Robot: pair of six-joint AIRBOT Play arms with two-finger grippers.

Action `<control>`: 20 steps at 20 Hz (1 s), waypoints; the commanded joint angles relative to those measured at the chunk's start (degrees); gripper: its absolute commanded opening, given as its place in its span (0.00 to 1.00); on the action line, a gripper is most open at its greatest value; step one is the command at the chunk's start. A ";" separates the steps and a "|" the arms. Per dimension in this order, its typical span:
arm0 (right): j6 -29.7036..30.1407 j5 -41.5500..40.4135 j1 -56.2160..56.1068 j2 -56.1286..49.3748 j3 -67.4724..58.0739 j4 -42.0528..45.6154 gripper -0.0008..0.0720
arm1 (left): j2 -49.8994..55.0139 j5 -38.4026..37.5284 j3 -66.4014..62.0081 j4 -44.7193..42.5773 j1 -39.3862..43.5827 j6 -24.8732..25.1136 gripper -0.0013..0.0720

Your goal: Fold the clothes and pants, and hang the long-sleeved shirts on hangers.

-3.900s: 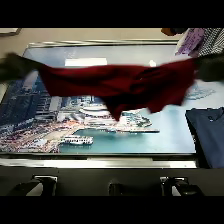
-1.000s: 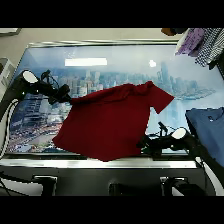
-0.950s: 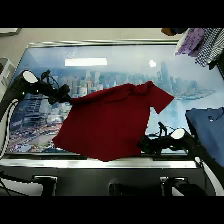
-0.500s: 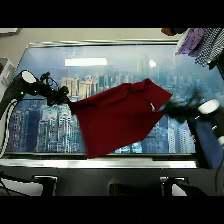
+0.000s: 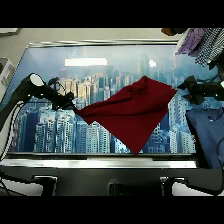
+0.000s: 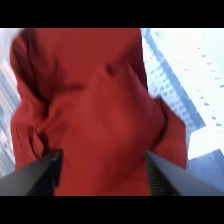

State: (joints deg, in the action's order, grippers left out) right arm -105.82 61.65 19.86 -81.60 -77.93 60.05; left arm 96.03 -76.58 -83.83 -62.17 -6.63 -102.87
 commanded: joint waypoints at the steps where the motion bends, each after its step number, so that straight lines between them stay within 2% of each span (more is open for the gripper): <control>1: 6.62 12.24 4.28 1.75 -0.92 -0.44 0.84 | -0.02 -0.15 0.26 0.09 0.72 0.00 0.04; 4: 12.83 22.77 11.93 6.75 1.40 -0.24 0.84 | -0.02 -0.13 0.28 0.07 0.72 0.02 0.04; 6: 12.41 20.59 13.92 12.57 10.51 -2.69 0.84 | 0.00 -0.11 0.28 0.04 0.72 0.02 0.04; 9: 14.47 17.33 10.88 22.51 32.26 -9.70 0.84 | 0.00 -0.13 0.28 0.04 0.72 0.04 0.04; 11: 15.19 12.87 5.51 28.48 45.81 -14.14 0.84 | 0.00 -0.13 0.28 0.02 0.72 0.04 0.04; 14: 13.70 3.91 -5.42 32.94 58.01 -16.59 0.83 | 0.00 -0.17 0.28 0.04 0.76 0.02 0.04; 20: 3.04 -14.67 -24.74 30.25 60.39 -16.33 0.83 | 0.00 -0.55 0.28 0.04 0.76 0.02 0.04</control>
State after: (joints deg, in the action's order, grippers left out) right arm -97.23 56.86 3.16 -50.17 -19.70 44.27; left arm 96.03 -76.99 -83.57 -62.13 -5.89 -102.85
